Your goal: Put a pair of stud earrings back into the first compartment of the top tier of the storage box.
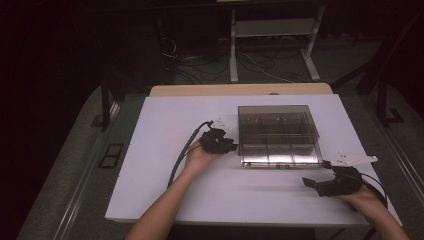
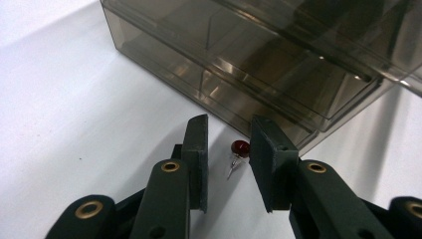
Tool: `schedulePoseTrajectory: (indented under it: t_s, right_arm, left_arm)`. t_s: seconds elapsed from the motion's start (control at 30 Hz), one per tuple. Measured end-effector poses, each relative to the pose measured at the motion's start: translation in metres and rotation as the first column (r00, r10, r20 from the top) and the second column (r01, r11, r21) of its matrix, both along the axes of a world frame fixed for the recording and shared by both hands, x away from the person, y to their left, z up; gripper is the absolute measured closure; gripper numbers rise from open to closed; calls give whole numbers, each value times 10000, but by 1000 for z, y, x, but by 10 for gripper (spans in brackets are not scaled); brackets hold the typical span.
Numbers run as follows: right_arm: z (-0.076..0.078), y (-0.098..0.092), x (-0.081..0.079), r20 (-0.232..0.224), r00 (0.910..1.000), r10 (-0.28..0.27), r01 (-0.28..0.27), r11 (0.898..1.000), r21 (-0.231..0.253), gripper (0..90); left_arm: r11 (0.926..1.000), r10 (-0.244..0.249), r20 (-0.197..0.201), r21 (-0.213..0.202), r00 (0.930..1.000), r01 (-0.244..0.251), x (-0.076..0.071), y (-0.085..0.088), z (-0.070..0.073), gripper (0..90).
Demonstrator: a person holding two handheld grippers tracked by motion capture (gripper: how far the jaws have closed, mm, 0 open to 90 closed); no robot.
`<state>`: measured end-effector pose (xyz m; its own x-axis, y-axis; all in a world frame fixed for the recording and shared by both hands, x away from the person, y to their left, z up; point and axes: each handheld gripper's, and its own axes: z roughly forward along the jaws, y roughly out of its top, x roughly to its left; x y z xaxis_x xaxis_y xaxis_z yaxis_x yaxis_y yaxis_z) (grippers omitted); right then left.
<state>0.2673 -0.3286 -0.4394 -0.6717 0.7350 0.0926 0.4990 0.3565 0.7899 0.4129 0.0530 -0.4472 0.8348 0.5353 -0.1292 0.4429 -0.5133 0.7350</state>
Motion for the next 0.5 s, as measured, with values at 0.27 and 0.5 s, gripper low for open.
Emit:
schedulePoseTrajectory:
  t_s: [0.27, 0.5]
  right_arm:
    - [0, 0, 0, 1, 10000, -3, 3, 10000, 1, 122]
    - [0, 0, 0, -4, 10000, -4, 4, 10000, 5, 122]
  left_arm:
    - [9998, 165, -94, 88, 9998, -164, 2, -1, -4, 707]
    - [9997, 238, -79, 10, 9997, -238, 2, -2, -6, 732]
